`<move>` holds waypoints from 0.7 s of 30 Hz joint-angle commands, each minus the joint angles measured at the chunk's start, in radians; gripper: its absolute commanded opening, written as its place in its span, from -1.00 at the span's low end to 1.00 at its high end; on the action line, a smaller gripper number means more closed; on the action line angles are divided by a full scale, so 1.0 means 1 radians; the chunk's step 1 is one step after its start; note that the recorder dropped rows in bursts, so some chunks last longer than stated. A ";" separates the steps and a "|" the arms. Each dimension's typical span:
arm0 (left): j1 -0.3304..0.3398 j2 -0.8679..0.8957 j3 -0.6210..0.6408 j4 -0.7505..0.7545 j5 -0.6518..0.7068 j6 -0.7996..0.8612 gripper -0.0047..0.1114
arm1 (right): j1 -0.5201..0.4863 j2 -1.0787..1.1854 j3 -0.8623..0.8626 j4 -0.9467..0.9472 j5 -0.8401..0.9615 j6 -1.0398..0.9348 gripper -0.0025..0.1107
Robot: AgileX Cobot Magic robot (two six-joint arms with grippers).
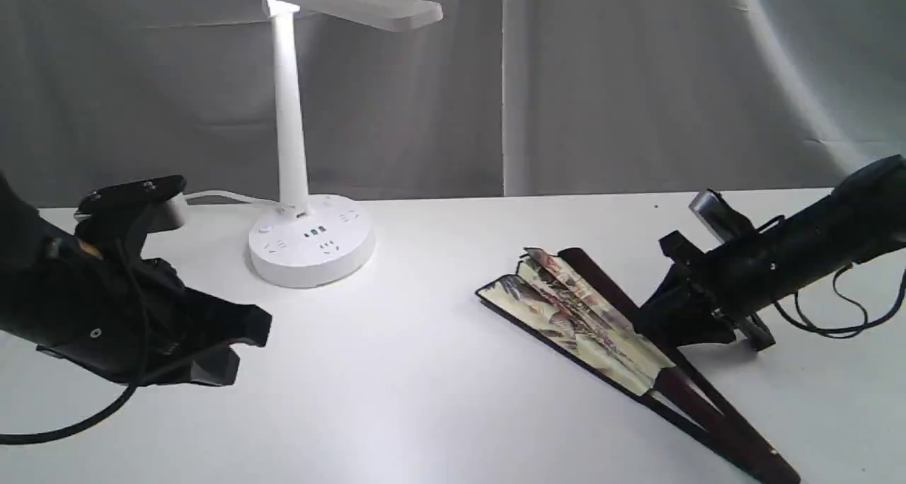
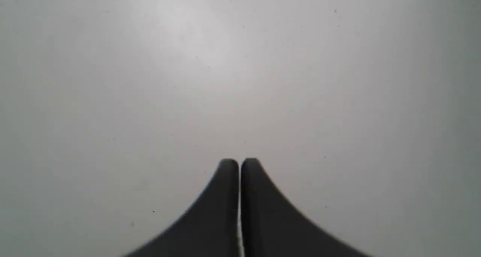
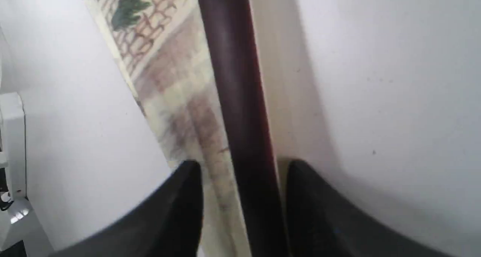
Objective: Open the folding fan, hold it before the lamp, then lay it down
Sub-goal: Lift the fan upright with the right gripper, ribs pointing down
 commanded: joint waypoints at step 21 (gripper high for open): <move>-0.007 0.002 -0.002 -0.019 0.002 0.037 -0.91 | 0.001 -0.069 0.014 0.064 -0.042 -0.065 -0.96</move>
